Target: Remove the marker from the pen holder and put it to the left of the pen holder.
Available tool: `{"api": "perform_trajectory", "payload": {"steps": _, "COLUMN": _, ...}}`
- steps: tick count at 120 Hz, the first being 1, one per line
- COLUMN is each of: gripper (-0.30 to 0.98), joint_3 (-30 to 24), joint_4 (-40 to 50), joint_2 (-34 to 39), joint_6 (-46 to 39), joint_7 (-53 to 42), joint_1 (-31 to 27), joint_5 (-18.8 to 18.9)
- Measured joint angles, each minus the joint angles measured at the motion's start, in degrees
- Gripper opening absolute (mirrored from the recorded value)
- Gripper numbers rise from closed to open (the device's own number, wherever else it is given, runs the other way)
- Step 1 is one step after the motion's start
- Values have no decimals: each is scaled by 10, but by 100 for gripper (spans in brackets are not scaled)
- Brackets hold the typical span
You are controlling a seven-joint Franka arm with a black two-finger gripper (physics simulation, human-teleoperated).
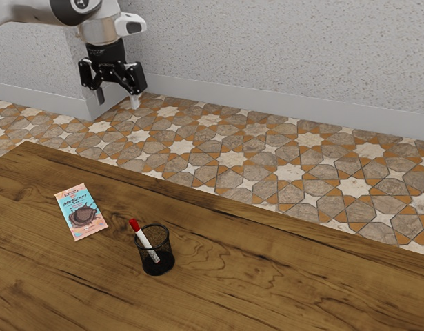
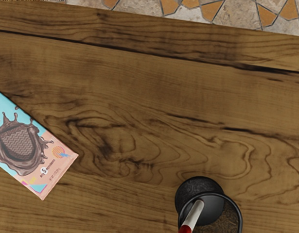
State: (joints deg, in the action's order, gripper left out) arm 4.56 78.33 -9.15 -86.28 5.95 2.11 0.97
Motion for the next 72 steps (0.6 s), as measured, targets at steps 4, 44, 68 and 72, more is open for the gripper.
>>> {"api": "perform_trajectory", "payload": {"steps": 4, "gripper": 69, "joint_3": -2, "joint_4": -1, "joint_2": 1, "joint_6": 0, "joint_7": -1, "joint_1": -1, "joint_5": -1}}
{"api": "perform_trajectory", "payload": {"steps": 44, "gripper": 69, "joint_3": -27, "joint_4": 72, "joint_2": 69, "joint_6": -19, "joint_7": -10, "joint_1": 1, "joint_5": 12}}
{"api": "perform_trajectory", "payload": {"steps": 68, "gripper": 69, "joint_3": -31, "joint_4": 175, "joint_2": 51, "joint_6": -123, "joint_7": -14, "joint_1": 18, "joint_5": 16}}
{"api": "perform_trajectory", "payload": {"steps": 72, "gripper": 69, "joint_3": -30, "joint_4": 177, "joint_2": 41, "joint_6": -135, "joint_7": -14, "joint_1": 16, "joint_5": 16}}
